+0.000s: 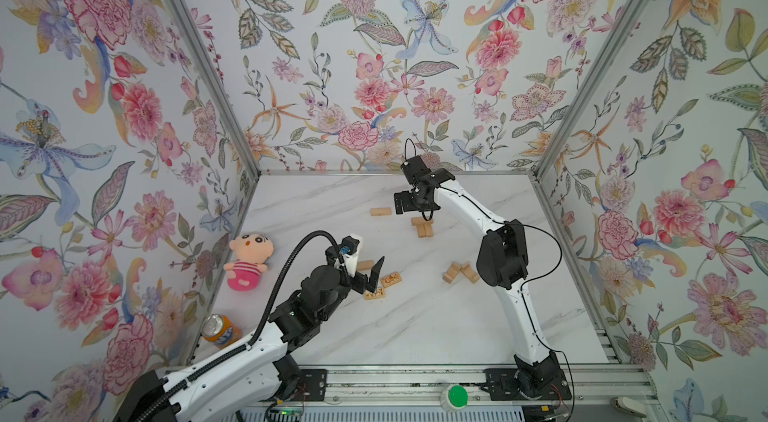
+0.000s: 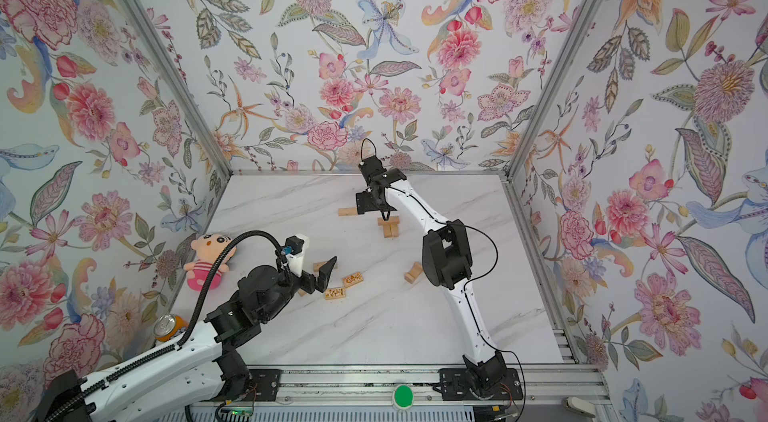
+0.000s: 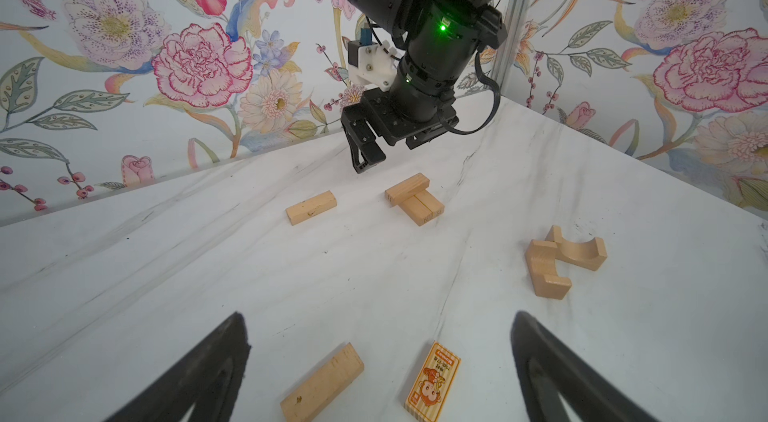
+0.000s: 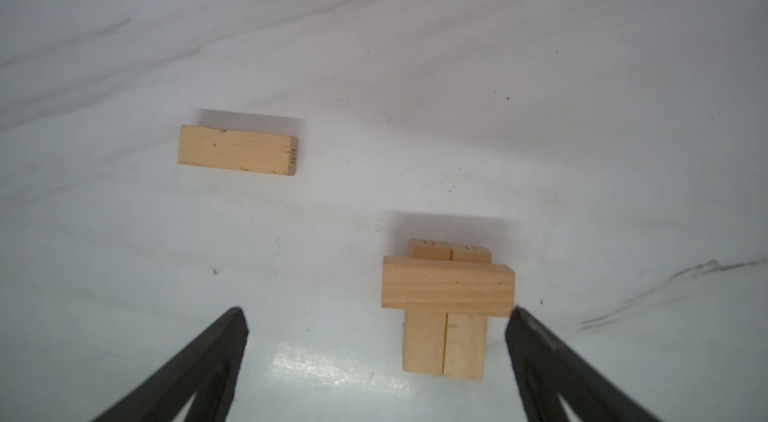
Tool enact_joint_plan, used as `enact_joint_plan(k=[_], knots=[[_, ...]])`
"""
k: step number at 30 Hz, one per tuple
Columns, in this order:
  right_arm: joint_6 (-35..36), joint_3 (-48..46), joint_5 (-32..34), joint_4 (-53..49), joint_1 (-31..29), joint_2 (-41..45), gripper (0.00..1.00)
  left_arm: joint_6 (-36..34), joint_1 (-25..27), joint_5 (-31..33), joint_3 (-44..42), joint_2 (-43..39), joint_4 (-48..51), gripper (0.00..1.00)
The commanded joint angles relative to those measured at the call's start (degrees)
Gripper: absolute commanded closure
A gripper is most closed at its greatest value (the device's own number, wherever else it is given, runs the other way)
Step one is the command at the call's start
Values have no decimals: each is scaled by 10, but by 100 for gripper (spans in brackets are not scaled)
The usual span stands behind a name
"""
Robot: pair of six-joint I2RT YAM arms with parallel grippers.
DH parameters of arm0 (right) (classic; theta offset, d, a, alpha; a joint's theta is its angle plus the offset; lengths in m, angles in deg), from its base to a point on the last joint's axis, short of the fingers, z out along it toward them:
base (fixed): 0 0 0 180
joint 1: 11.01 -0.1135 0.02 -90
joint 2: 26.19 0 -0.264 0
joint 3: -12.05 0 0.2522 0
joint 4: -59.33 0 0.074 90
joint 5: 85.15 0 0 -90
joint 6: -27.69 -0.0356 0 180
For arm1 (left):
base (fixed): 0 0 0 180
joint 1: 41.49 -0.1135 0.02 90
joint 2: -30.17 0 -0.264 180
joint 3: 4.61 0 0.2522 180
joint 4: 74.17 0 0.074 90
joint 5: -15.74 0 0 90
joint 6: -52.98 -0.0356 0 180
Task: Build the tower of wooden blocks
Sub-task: 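Open the right gripper and move it toward a loose wooden block farther away, then lower the right gripper and grasp the loose plain wooden block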
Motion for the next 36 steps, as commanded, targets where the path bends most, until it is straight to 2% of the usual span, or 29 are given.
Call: enact_joint_plan(k=[1,9,11,28,32,36], knots=[[-21,52,7,-10,-18,-25,1,12,-6,5,-3,-13,4,1],[-60,172,8,26,-34,-130,1,14,-7,9,-8,-21,6,1],[-67,175,16,42,-52,-142,1,13,-6,9,-7,-18,5,1],[-62,198,53,110,-69,-211,7,3,-7,13,-12,-4,-7,1],[-44,207,81,111,-73,-223,7,2,-7,14,-13,-4,-7,1],[-46,209,72,112,-69,-231,6,1,-8,15,-14,-3,-13,1]])
